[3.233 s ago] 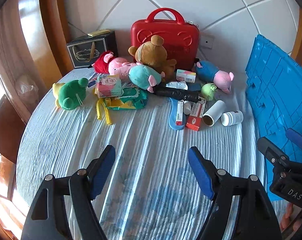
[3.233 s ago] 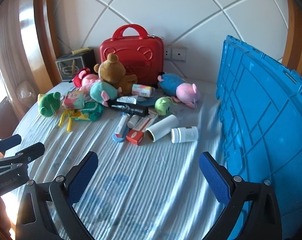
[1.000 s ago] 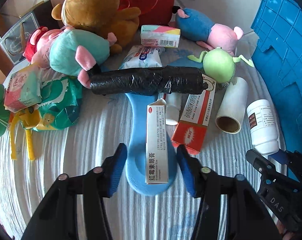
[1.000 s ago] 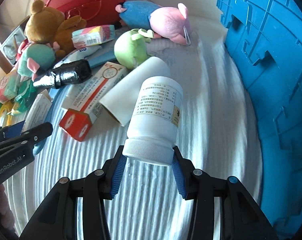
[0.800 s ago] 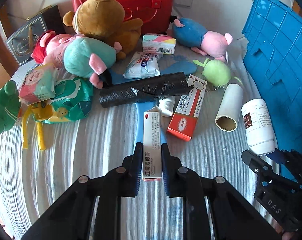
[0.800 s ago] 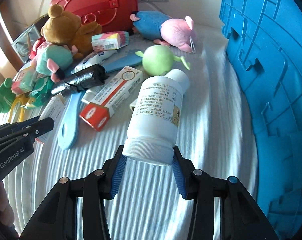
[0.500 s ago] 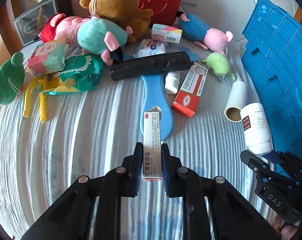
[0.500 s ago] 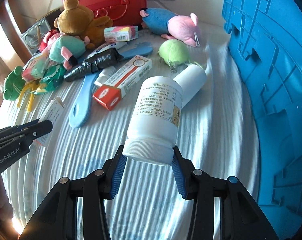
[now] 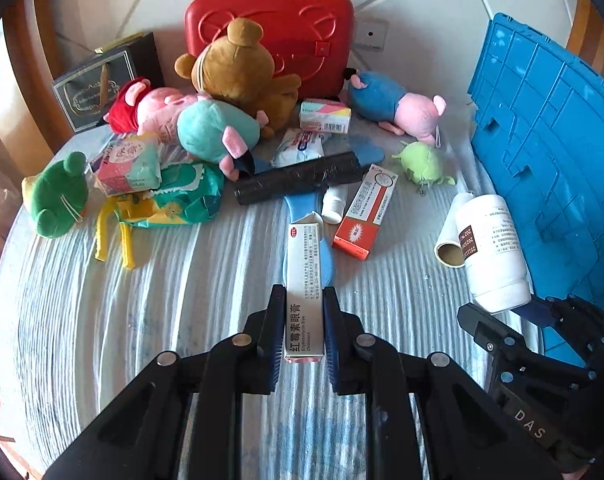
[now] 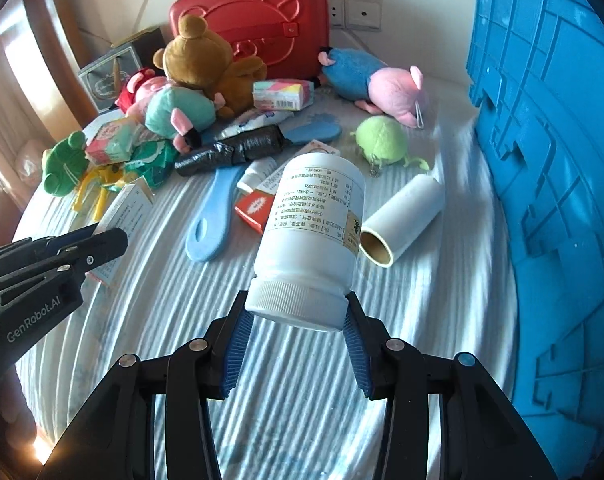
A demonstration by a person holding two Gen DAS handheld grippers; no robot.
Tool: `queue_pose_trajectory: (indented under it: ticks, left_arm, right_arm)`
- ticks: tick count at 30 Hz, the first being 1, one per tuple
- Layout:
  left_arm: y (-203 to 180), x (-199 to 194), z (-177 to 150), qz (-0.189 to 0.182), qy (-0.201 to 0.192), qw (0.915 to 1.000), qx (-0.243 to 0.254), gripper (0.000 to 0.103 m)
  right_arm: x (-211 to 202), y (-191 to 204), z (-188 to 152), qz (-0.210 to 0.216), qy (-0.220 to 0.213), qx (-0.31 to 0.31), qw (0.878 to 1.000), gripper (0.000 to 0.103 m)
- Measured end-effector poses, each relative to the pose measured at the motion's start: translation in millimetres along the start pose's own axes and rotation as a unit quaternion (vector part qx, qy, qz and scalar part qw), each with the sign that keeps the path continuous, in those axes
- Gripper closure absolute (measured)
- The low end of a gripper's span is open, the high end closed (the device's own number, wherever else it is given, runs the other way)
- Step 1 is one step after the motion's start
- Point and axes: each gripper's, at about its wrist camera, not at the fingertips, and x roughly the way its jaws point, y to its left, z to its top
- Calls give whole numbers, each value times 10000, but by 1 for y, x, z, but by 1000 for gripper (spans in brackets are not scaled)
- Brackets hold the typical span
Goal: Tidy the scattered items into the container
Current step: 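Carry the ointment box with the left tool while the right tool carries the pill bottle to the crate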
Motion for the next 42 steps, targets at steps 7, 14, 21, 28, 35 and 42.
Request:
queue_pose_trajectory:
  ticks: [7,14,21,28,35,42]
  left_arm:
    - [4,-53,-14,410,-503,9974,-301,86]
    - [11,-110,-32,403,-1034,9935,-232,86]
    - [24,-161,-50,216,-1465,9889,-80,86]
    - [16,-195,-59,-88,-1774,9841,81,86]
    - [-20,-215,-54,-388,-2005,9784,318,86]
    - [-101,-233,-35,-692,-2386,9662,685,86]
  right_arm:
    - [-48,23,7,284,-609,-404,9969,59]
    - [-104,53,-8,241,-1152,-594,9913,59]
    - [-164,80,-28,-92,-1591,-558,9856,59]
    - [-217,87,-43,-365,-1914,-431,9799,59]
    - [-263,60,-52,-640,-2238,-186,9724,59]
    - [-304,-9,-57,-1049,-2568,146,9606,59]
